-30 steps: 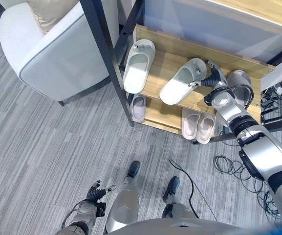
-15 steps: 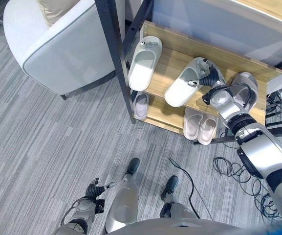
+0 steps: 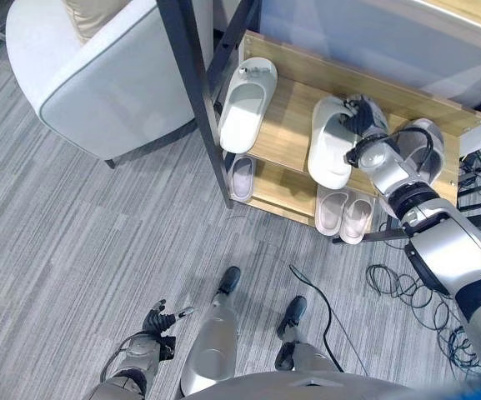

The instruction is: Arrange the slippers neatly on the shoe rack.

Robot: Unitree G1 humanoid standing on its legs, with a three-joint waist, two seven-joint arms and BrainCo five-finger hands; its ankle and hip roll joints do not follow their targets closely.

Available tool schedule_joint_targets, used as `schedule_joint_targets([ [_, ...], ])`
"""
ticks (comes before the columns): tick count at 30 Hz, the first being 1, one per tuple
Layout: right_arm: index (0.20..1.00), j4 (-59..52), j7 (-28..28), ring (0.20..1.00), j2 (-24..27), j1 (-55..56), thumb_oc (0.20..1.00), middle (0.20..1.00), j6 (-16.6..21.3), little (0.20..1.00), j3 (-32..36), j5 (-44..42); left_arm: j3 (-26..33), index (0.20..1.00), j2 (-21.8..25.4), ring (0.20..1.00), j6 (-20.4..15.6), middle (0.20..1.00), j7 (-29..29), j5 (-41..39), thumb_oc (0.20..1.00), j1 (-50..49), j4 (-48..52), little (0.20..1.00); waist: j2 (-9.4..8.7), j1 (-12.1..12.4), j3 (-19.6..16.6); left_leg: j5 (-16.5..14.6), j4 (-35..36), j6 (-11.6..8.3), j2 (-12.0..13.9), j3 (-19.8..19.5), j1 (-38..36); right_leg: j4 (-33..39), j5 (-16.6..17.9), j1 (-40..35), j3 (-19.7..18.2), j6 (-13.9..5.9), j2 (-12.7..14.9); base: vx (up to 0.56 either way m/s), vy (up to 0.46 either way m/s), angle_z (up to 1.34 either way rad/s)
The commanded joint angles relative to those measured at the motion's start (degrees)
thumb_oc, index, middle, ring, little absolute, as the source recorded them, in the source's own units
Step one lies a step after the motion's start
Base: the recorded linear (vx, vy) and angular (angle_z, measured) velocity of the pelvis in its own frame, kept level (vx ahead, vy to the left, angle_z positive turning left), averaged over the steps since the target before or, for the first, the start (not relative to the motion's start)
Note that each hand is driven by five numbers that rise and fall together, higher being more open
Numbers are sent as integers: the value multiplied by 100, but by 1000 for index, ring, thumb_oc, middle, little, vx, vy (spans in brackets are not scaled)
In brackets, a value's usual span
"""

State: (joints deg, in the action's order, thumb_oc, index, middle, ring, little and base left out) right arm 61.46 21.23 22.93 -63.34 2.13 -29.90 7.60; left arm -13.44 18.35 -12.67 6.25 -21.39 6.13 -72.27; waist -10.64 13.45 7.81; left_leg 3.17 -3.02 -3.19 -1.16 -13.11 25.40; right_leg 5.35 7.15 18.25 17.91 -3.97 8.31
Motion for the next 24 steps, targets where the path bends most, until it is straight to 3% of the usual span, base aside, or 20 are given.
schedule_joint_targets([
  [1, 200, 55, 316, 200, 269, -566, 200, 200, 118, 200, -105, 126, -152, 1000, -26, 1000, -15, 1000, -31, -96, 1000, 283, -379, 1000, 48, 76, 156, -22, 802, -142, -135, -332, -354, -35, -568, -529, 94, -491, 113, 7, 11, 4],
  [15, 200, 445, 271, 200, -95, -913, 200, 200, 161, 200, -133, -169, -265, 1000, 37, 1000, -20, 1000, -49, -191, 1000, 429, -472, 1000, -119, 239, 191, -3, 802, -139, -184, -438, -223, -35, -563, -498, 203, -508, 142, 5, 8, 4],
  [24, 200, 713, 254, 200, -11, -1109, 200, 200, 207, 200, -107, -418, -328, 1000, 109, 1000, -40, 1000, -80, -204, 1000, 513, -481, 1000, -191, 397, 237, 6, 802, -135, -244, -526, -122, -35, -558, -483, 328, -539, 189, 23, 22, 6],
])
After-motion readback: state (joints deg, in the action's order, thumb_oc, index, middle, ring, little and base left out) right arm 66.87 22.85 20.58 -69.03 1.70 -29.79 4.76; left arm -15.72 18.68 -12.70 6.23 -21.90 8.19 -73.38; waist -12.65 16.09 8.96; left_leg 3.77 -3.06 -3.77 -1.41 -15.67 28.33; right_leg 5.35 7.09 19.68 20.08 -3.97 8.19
